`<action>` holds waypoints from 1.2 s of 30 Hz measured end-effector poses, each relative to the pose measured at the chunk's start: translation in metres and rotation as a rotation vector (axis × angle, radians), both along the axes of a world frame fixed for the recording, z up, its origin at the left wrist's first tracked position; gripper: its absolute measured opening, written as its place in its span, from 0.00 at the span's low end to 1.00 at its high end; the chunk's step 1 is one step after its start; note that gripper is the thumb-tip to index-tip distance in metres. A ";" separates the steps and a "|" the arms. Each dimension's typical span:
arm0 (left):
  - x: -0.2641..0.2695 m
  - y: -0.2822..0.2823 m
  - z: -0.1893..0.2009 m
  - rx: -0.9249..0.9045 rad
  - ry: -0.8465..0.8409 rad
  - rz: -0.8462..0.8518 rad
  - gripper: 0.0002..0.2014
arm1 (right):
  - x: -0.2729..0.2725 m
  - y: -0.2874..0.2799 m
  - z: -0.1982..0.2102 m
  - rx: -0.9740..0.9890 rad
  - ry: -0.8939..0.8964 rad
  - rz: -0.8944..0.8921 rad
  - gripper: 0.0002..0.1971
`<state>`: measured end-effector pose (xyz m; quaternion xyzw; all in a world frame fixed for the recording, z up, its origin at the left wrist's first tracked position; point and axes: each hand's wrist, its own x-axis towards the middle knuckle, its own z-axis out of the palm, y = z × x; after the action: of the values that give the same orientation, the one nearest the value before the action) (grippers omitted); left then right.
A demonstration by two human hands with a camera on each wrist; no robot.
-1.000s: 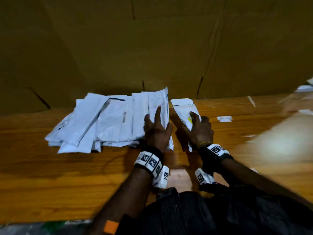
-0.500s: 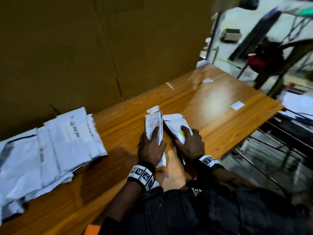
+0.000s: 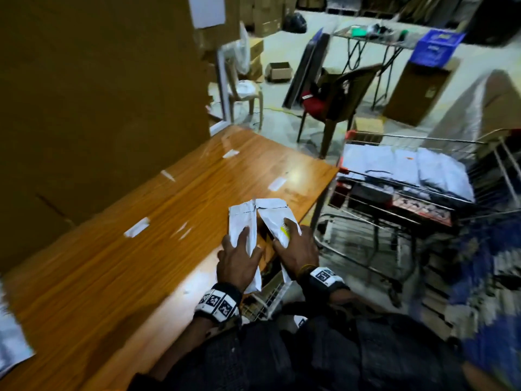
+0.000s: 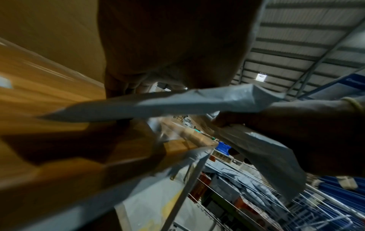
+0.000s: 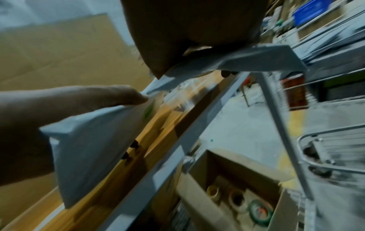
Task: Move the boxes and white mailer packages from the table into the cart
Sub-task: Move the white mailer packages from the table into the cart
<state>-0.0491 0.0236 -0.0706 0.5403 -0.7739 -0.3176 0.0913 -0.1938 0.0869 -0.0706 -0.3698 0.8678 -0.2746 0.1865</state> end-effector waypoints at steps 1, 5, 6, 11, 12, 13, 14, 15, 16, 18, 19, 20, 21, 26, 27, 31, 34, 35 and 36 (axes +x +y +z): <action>-0.016 0.003 0.001 0.000 -0.004 -0.021 0.31 | -0.016 0.005 0.001 -0.006 -0.003 -0.020 0.38; -0.089 0.019 0.001 -0.020 0.009 -0.107 0.30 | -0.087 0.032 -0.001 -0.023 0.029 -0.101 0.36; -0.107 0.024 0.000 -0.021 0.010 -0.131 0.30 | -0.103 0.041 -0.003 -0.021 0.027 -0.130 0.36; -0.186 0.050 -0.009 -0.037 0.009 -0.265 0.32 | -0.173 0.086 -0.009 -0.064 0.017 -0.272 0.35; -0.199 0.055 -0.010 -0.039 0.000 -0.296 0.32 | -0.184 0.094 -0.008 -0.070 0.022 -0.297 0.35; -0.210 0.060 -0.011 -0.036 -0.013 -0.321 0.32 | -0.195 0.101 -0.007 -0.071 0.023 -0.323 0.35; -0.220 0.064 -0.012 -0.034 -0.034 -0.342 0.32 | -0.205 0.107 -0.007 -0.071 0.017 -0.349 0.35; -0.229 0.067 -0.011 -0.033 -0.056 -0.362 0.32 | -0.214 0.112 -0.006 -0.074 0.008 -0.375 0.35; -0.238 0.070 -0.010 -0.032 -0.076 -0.380 0.32 | -0.221 0.117 -0.007 -0.082 0.006 -0.395 0.35; -0.255 0.074 -0.009 -0.029 -0.105 -0.406 0.31 | -0.235 0.127 -0.010 -0.104 0.019 -0.433 0.35; -0.263 0.076 -0.008 -0.029 -0.111 -0.417 0.31 | -0.240 0.131 -0.011 -0.107 0.018 -0.452 0.35; -0.270 0.078 -0.008 -0.030 -0.111 -0.429 0.31 | -0.245 0.135 -0.012 -0.106 0.013 -0.468 0.35; -0.278 0.079 -0.009 -0.028 -0.108 -0.441 0.31 | -0.251 0.138 -0.012 -0.100 0.004 -0.488 0.35; -0.311 0.074 -0.016 -0.003 -0.075 -0.469 0.31 | -0.275 0.142 -0.011 -0.081 0.015 -0.501 0.35; -0.318 0.071 -0.017 -0.004 -0.061 -0.478 0.31 | -0.282 0.140 -0.010 -0.077 0.027 -0.505 0.35; -0.356 0.049 -0.019 -0.042 -0.057 -0.497 0.32 | -0.313 0.126 -0.008 -0.071 0.035 -0.519 0.35; -0.389 0.028 -0.020 -0.028 -0.088 -0.488 0.33 | -0.340 0.106 -0.008 -0.070 0.028 -0.505 0.35; -0.401 0.020 -0.020 -0.015 -0.095 -0.483 0.33 | -0.350 0.098 -0.010 -0.062 0.027 -0.499 0.35; -0.413 0.011 -0.020 -0.003 -0.096 -0.479 0.32 | -0.361 0.090 -0.011 -0.049 0.023 -0.487 0.35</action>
<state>-0.4626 0.0349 -0.0903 0.3559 -0.8838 -0.3028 -0.0228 -0.5547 0.1768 -0.0818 -0.1571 0.9265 -0.3281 0.0958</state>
